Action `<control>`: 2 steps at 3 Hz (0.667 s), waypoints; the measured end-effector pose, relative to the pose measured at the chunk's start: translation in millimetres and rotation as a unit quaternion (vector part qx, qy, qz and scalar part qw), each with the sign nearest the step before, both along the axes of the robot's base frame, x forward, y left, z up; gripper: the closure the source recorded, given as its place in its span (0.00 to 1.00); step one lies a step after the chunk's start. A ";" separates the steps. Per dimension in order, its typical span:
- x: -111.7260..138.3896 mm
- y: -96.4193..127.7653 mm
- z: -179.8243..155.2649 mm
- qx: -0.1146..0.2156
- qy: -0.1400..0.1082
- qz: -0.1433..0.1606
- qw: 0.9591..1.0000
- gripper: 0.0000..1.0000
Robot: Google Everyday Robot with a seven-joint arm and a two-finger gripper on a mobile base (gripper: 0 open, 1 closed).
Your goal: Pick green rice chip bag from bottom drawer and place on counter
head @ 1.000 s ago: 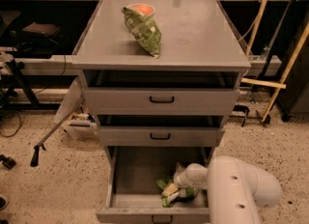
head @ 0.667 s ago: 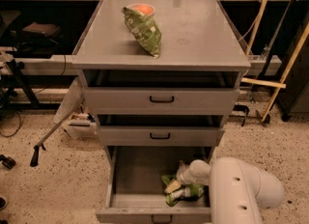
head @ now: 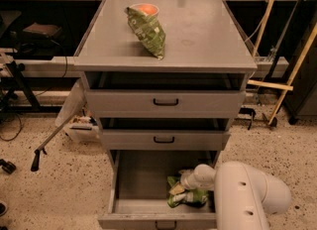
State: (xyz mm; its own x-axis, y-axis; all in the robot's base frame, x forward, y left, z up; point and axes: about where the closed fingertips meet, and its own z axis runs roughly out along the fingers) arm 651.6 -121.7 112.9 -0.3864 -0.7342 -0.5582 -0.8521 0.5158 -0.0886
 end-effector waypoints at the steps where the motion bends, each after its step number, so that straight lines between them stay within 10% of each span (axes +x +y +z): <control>1: -2.6 -1.6 16.8 0.009 -0.028 -0.016 0.999 0.65; 2: 4.2 -16.2 86.1 0.025 -0.111 -0.053 0.992 0.88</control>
Offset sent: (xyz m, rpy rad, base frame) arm -0.0319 -0.0565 0.1944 0.0845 -0.4765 -0.2932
